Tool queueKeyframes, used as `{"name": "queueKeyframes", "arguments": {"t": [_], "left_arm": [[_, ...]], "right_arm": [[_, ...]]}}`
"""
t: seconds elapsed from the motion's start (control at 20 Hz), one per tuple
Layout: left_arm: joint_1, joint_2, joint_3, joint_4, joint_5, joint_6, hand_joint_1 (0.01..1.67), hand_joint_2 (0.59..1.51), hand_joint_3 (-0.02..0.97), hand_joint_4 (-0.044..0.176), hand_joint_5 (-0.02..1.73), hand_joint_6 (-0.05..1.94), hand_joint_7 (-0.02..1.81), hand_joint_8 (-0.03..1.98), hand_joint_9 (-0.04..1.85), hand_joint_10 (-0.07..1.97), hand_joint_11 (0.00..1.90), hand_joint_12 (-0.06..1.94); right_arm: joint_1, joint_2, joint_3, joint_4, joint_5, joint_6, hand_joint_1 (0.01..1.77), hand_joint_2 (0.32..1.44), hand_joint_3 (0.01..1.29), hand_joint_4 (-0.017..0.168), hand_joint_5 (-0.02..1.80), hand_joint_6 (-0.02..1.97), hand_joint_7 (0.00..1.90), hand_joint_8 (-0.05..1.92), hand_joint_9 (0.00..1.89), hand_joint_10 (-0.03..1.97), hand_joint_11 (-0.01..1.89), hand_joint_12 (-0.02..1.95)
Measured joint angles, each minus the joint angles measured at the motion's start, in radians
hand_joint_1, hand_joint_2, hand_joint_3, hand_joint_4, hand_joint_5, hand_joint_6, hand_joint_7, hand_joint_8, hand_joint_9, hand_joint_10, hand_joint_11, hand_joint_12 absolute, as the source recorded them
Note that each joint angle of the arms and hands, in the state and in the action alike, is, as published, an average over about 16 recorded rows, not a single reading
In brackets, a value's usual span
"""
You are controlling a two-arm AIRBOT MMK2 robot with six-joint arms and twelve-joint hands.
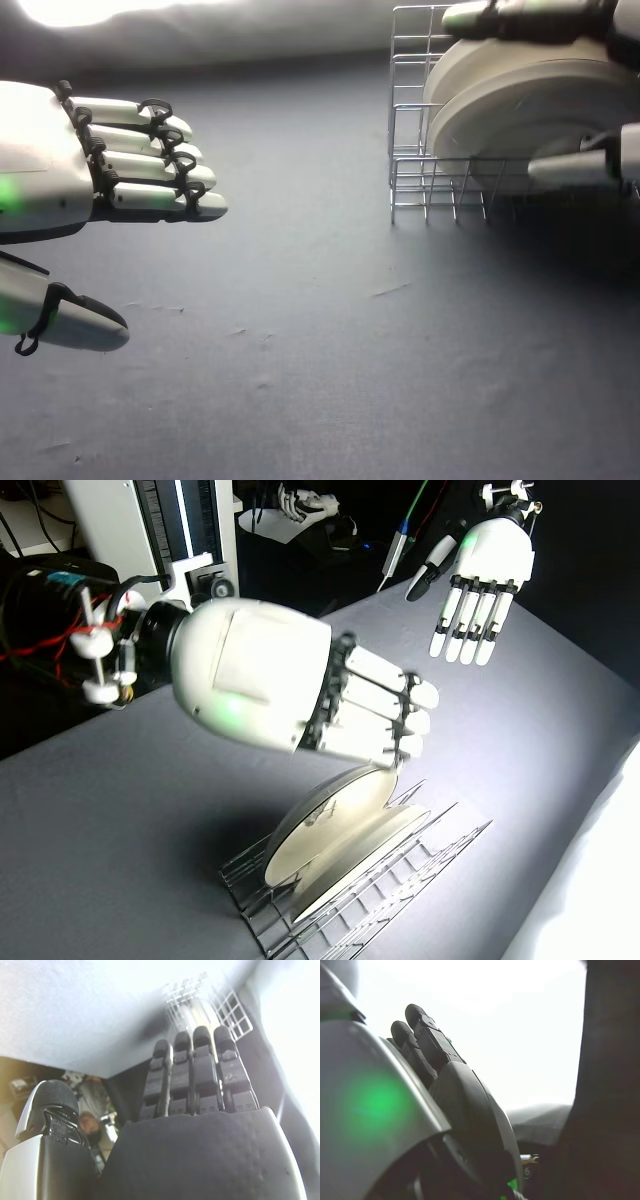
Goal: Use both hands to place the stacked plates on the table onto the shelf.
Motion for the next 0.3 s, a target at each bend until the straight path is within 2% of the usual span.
{"name": "queueKeyframes", "arguments": {"t": [0.3], "left_arm": [[0.001, 0.001, 0.002, -0.002, -0.004, -0.005, 0.02, 1.174, 0.006, 0.003, 0.17, 0.01, 0.18, 0.0, 0.17, 0.02, 0.02, 0.31]], "right_arm": [[-0.012, 0.001, -0.016, -0.141, 0.035, 0.0, 1.06, 1.06, 0.01, -0.007, 0.38, 0.0, 0.44, 0.01, 0.45, 0.06, 0.04, 1.24]]}}
